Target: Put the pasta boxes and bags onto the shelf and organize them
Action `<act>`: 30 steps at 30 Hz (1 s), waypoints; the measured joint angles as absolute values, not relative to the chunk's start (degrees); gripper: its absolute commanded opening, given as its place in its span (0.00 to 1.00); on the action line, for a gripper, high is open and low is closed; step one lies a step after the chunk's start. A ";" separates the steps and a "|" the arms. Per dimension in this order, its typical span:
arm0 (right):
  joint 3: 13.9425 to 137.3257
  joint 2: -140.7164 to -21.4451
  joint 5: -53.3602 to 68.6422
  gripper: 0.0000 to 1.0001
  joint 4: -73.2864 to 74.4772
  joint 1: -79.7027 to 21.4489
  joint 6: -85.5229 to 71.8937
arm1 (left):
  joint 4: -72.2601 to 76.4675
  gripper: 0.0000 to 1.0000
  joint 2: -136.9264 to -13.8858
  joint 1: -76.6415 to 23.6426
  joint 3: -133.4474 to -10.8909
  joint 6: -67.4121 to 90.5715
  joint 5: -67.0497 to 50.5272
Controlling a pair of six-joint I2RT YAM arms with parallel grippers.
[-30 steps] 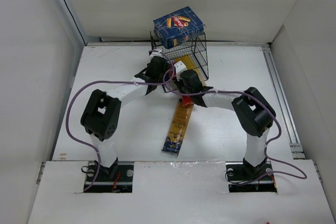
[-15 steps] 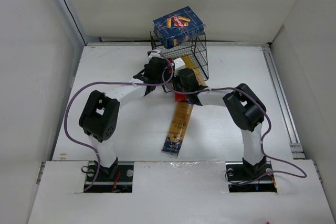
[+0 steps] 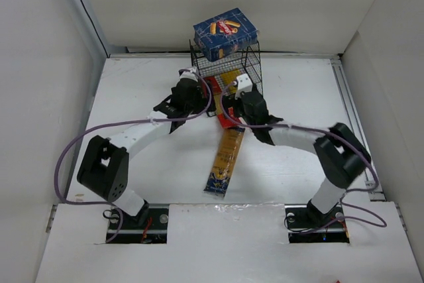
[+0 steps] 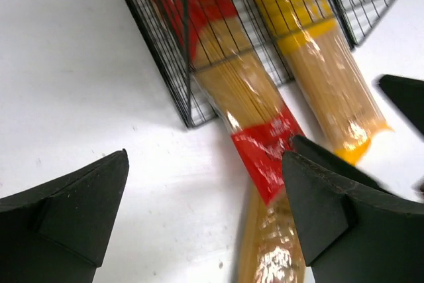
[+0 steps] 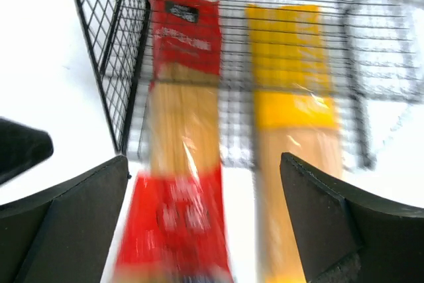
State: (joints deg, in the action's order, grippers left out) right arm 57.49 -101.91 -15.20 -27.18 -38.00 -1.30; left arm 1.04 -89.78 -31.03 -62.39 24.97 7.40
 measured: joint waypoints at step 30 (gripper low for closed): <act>31.03 -39.79 -14.52 1.00 11.90 -25.32 5.26 | -7.01 0.89 -92.82 -62.92 -49.45 33.65 12.82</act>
State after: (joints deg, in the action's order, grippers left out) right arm 31.03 -39.79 -14.52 11.90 -25.32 5.26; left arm -7.01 -92.82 -62.92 -49.45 33.65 12.82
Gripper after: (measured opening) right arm 0.999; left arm 0.958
